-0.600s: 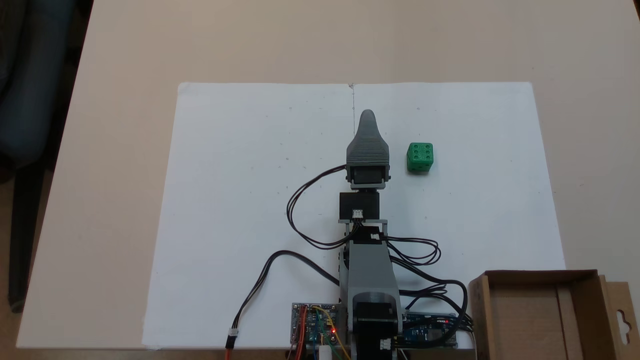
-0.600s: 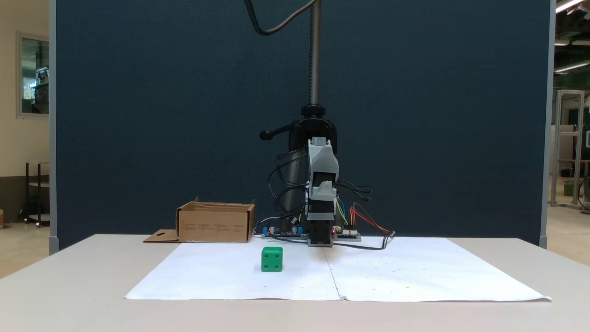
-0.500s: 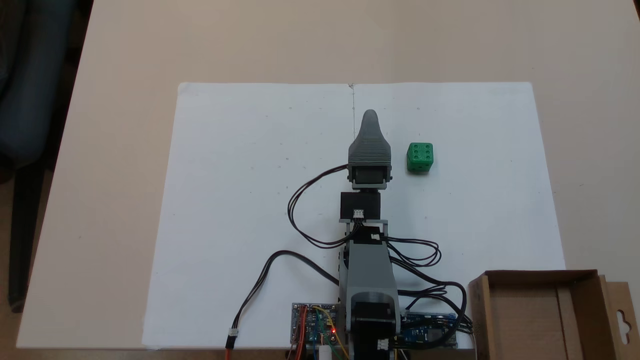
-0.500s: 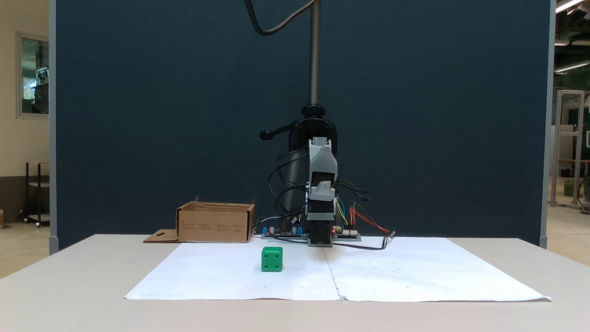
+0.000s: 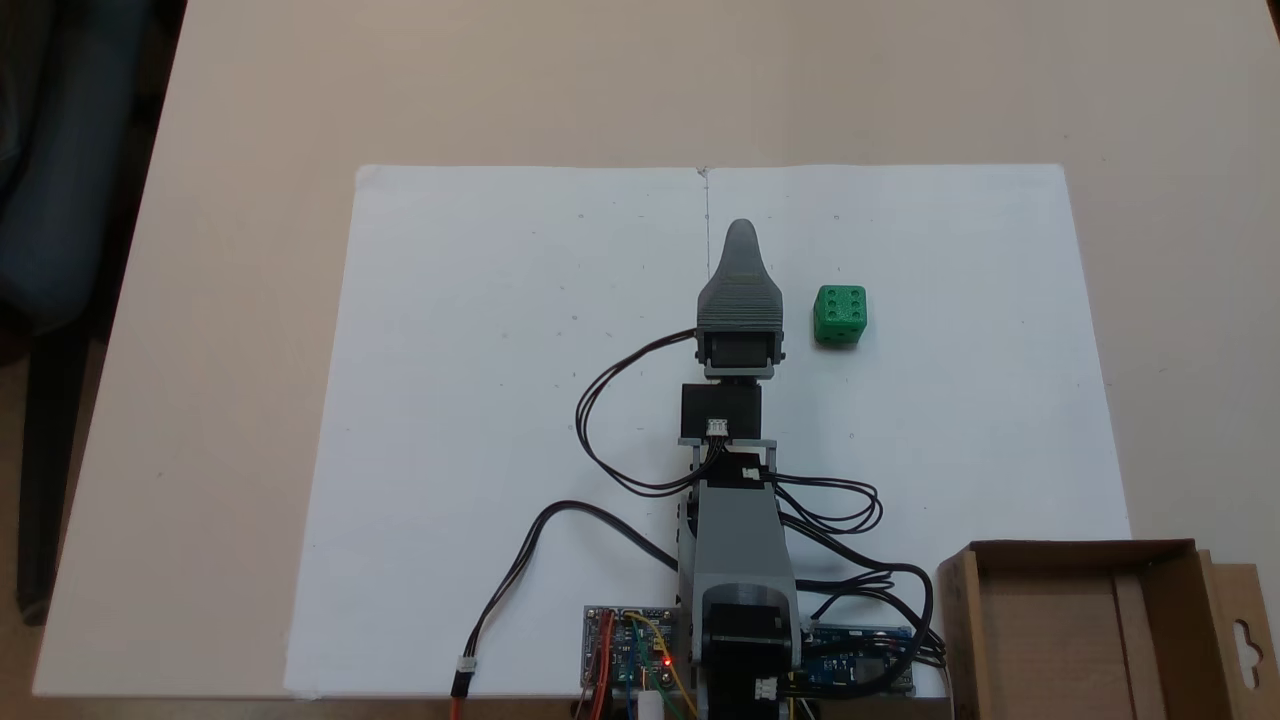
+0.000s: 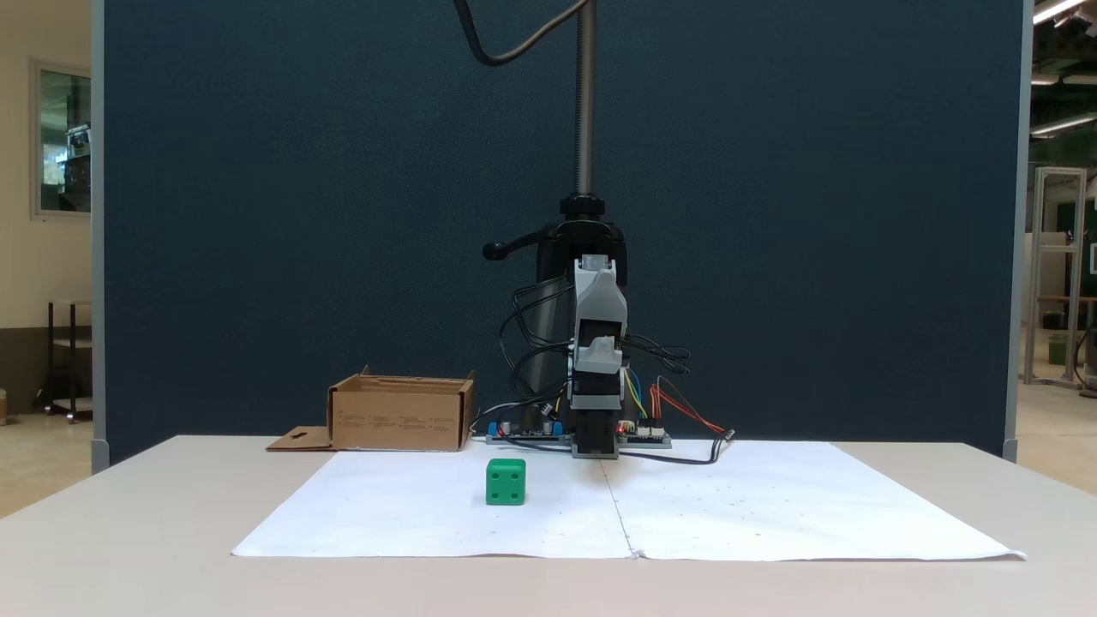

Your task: Grasp a green dice and put it in the bin.

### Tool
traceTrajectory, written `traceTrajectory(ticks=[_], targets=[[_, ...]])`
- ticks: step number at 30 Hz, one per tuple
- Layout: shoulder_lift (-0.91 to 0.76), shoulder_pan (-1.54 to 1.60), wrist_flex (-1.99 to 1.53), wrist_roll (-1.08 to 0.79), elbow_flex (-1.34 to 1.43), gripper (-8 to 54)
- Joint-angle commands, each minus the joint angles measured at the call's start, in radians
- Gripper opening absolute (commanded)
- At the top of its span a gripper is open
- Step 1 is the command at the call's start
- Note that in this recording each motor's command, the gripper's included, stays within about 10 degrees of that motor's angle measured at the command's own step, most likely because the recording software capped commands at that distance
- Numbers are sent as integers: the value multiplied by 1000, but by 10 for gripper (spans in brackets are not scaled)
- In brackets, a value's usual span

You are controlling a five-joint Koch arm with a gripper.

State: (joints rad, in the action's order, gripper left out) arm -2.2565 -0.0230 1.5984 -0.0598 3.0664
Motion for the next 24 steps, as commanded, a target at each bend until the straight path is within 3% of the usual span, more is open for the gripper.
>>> traceTrajectory(ticks=[1, 17, 24], targets=[[-114, -23, 75, -49, 64, 445], [-114, 38, 14, -46, 15, 424], [-112, 46, -455, -46, -199, 424]])
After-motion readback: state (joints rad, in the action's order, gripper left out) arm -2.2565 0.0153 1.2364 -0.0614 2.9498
